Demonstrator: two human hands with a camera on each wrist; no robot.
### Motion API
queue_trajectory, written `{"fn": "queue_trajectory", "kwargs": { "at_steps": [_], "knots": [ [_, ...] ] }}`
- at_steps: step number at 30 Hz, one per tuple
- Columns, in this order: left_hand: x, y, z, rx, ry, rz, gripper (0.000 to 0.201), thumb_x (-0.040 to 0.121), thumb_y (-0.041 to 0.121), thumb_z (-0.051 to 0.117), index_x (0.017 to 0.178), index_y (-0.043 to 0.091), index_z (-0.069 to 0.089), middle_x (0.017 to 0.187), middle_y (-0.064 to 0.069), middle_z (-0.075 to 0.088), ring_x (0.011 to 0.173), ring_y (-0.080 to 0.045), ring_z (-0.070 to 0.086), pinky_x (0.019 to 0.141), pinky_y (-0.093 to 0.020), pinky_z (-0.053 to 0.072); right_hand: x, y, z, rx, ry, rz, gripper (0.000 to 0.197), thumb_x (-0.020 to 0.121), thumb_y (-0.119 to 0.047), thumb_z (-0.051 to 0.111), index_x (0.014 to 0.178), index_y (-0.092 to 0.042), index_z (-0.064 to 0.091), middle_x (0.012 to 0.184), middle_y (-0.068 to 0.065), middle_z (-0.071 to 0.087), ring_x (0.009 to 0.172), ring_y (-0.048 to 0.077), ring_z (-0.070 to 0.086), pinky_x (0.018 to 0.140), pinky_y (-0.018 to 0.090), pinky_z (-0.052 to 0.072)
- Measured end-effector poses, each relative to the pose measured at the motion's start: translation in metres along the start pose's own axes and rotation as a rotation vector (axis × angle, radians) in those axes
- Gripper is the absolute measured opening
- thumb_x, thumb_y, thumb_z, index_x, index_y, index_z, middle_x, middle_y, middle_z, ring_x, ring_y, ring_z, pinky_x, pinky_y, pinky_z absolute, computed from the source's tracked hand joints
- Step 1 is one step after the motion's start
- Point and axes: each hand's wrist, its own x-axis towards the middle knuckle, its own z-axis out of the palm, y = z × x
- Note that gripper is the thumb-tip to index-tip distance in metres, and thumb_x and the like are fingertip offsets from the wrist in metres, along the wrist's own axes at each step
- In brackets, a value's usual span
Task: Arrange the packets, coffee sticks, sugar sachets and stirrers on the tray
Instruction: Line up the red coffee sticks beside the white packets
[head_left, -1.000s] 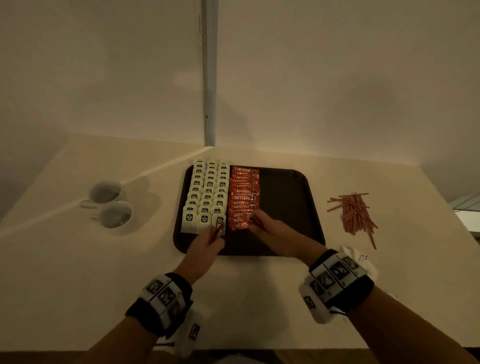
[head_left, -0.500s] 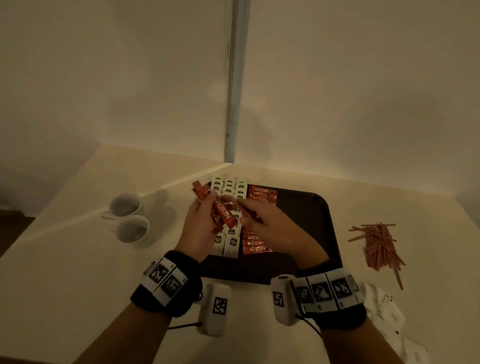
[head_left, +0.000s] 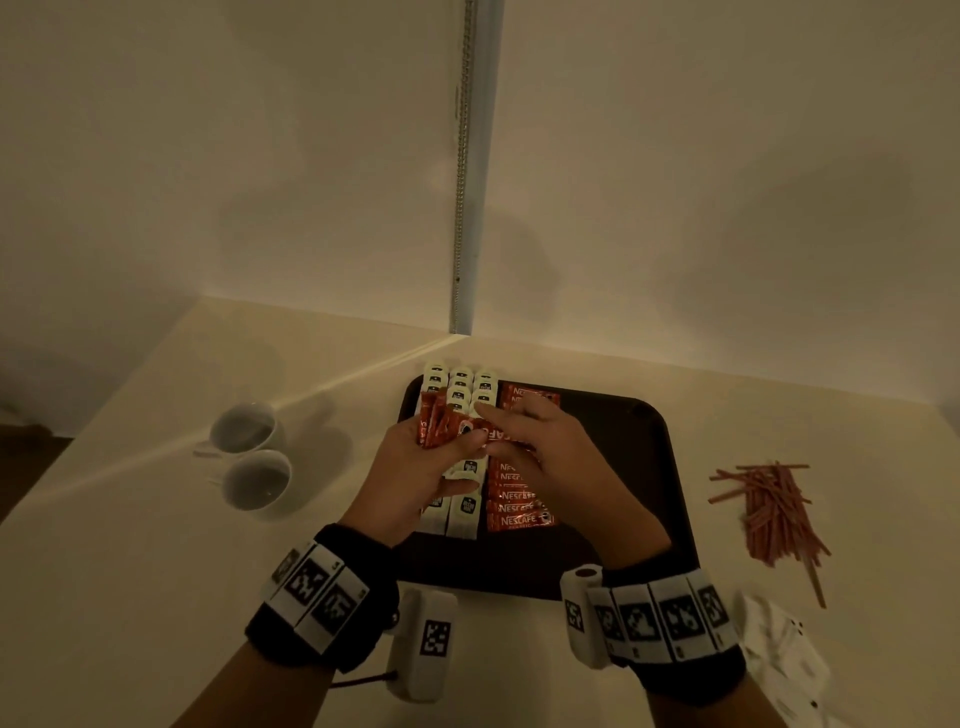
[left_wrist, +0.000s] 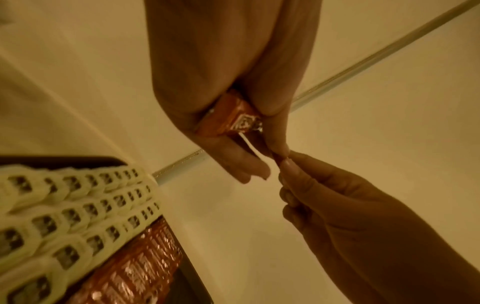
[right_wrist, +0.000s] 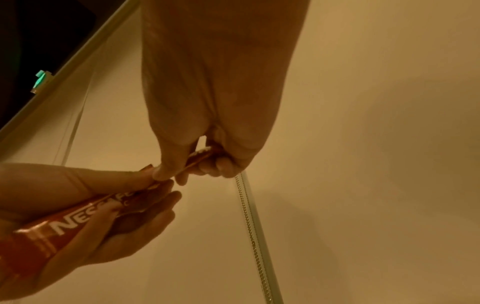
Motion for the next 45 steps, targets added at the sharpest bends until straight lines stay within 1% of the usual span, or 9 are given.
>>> {"fn": "queue_trajectory", "kwargs": {
  "at_steps": [4,9,15,20,25,29,33,39,45],
  "knots": [
    [0.002,-0.004,0.005,-0.177,0.005,-0.059,0.013,0.086,0.013,0.062,0.099,0.016,0.066,0.089,-0.001,0.074,0.079,-0.013,0.071,0.06,-0.021,0.055,0.001,-0.003,-0.013,0.087,-0.018,0.047,0.034,0.091,-0.022,0.057,0.125,-0.018,0.06,0.105,0.002,0.059,0.094,0.008,0.054,0.083,0.012,0.044],
    [0.01,-0.008,0.009,-0.034,0.081,0.035,0.01,0.083,0.011,0.067,0.094,0.01,0.067,0.072,0.002,0.07,0.056,-0.008,0.063,0.051,-0.018,0.048,-0.001,-0.002,-0.019,0.274,0.008,0.247,0.011,0.087,-0.016,0.063,0.094,-0.024,0.062,0.089,-0.014,0.066,0.086,-0.004,0.061,0.075,0.012,0.047],
    [0.004,-0.011,0.012,0.175,-0.063,-0.035,0.019,0.079,0.01,0.072,0.097,0.006,0.066,0.057,0.011,0.064,0.049,0.002,0.054,0.05,-0.014,0.042,-0.003,-0.005,-0.024,0.782,0.209,0.485,0.055,0.088,-0.007,0.06,0.128,-0.036,0.036,0.107,0.004,0.064,0.098,0.02,0.065,0.08,0.038,0.057],
    [0.005,-0.002,0.011,0.222,0.114,0.071,0.007,0.082,0.016,0.072,0.086,0.013,0.067,0.055,0.009,0.063,0.048,-0.001,0.054,0.049,-0.015,0.042,-0.005,-0.004,-0.014,1.035,0.185,0.631,0.025,0.09,-0.001,0.053,0.113,-0.01,0.057,0.114,0.009,0.059,0.098,0.022,0.064,0.081,0.031,0.057],
    [0.009,0.015,0.003,0.389,0.208,0.227,0.011,0.082,0.024,0.072,0.08,0.013,0.071,0.056,0.003,0.062,0.048,-0.002,0.055,0.054,-0.018,0.047,-0.012,-0.004,-0.002,1.149,0.02,0.752,0.019,0.097,-0.017,0.045,0.099,-0.011,0.063,0.094,0.007,0.068,0.086,0.016,0.065,0.074,0.028,0.055],
    [0.009,0.021,0.001,0.442,0.218,0.288,0.007,0.078,0.022,0.076,0.078,0.024,0.07,0.065,0.005,0.068,0.054,0.0,0.06,0.064,-0.023,0.052,-0.014,-0.005,0.007,1.137,0.059,0.629,0.023,0.094,-0.011,0.048,0.11,-0.015,0.064,0.104,0.014,0.062,0.08,0.013,0.061,0.071,0.024,0.053],
    [0.007,0.019,0.001,0.436,0.183,0.272,0.009,0.075,0.021,0.079,0.077,0.019,0.07,0.065,0.003,0.068,0.053,-0.001,0.06,0.055,-0.015,0.049,-0.014,-0.011,0.005,0.932,0.086,0.525,0.019,0.086,-0.016,0.061,0.104,-0.015,0.066,0.105,0.021,0.064,0.087,0.025,0.061,0.086,0.045,0.051],
    [0.007,0.006,-0.007,0.219,0.163,0.07,0.01,0.08,0.017,0.074,0.083,0.009,0.068,0.055,0.003,0.062,0.042,-0.005,0.049,0.043,-0.016,0.039,-0.011,-0.005,-0.007,0.82,0.222,0.51,0.014,0.083,-0.009,0.066,0.096,-0.01,0.068,0.095,0.013,0.068,0.073,0.014,0.067,0.071,0.026,0.056],
    [0.005,-0.01,-0.003,-0.004,0.121,-0.105,0.009,0.088,0.017,0.065,0.092,0.009,0.066,0.079,-0.006,0.072,0.041,-0.004,0.049,0.037,-0.015,0.034,-0.006,-0.007,-0.016,0.82,0.223,0.516,0.014,0.089,-0.007,0.057,0.094,-0.014,0.068,0.107,0.008,0.063,0.081,0.013,0.069,0.068,0.019,0.056]
  ]
}}
